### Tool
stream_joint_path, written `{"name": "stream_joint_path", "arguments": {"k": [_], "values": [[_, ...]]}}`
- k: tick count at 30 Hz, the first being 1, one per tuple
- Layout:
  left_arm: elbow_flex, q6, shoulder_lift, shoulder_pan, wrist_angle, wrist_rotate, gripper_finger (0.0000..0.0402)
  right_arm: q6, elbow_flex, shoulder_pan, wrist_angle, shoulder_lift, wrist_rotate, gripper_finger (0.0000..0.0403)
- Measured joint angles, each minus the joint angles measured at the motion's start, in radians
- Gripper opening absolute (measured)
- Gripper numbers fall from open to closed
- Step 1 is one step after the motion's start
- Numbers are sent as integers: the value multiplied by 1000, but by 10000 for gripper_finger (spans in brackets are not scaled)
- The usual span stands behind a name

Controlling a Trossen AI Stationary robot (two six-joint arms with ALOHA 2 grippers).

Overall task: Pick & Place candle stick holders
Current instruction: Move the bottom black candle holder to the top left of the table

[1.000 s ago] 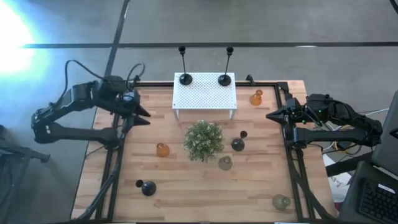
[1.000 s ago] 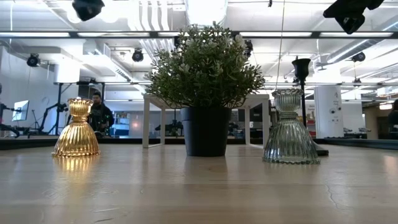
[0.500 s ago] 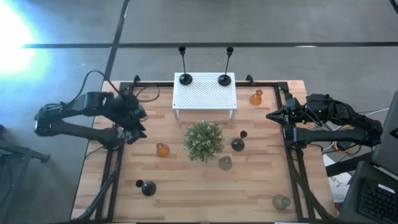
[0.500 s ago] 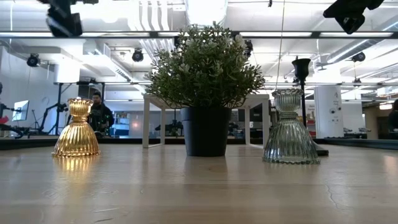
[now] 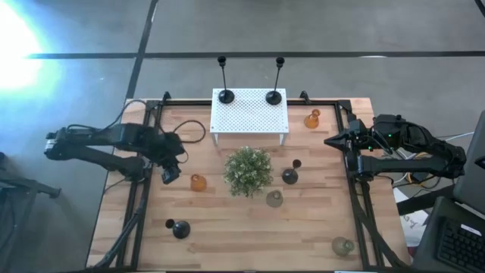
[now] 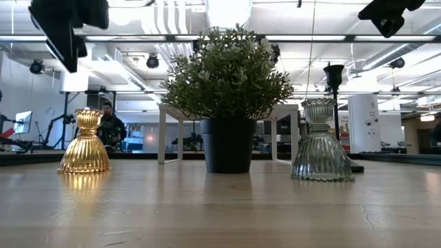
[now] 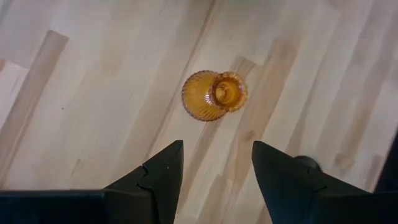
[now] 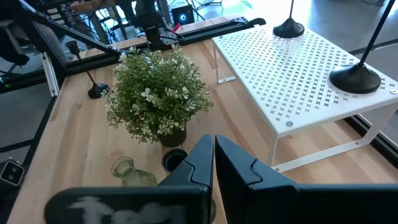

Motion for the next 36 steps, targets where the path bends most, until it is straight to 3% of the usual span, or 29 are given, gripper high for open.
{"name": "stream_joint_path", "arguments": {"k": [10, 16, 28, 32, 36], "values": [[-41, 25, 52, -52, -83, 90, 194, 0, 0, 0, 0, 0, 0, 13], [-41, -140, 48, -193, -137, 82, 194, 0, 0, 0, 0, 0, 0, 13], [-41, -770, 53, -769, -93, -98, 194, 0, 0, 0, 0, 0, 0, 13], [-41, -965, 75, -961, -40, -216, 195, 0, 0, 0, 0, 0, 0, 13], [-41, -1055, 134, -1112, 40, -363, 194, 0, 0, 0, 0, 0, 0, 13]]}}
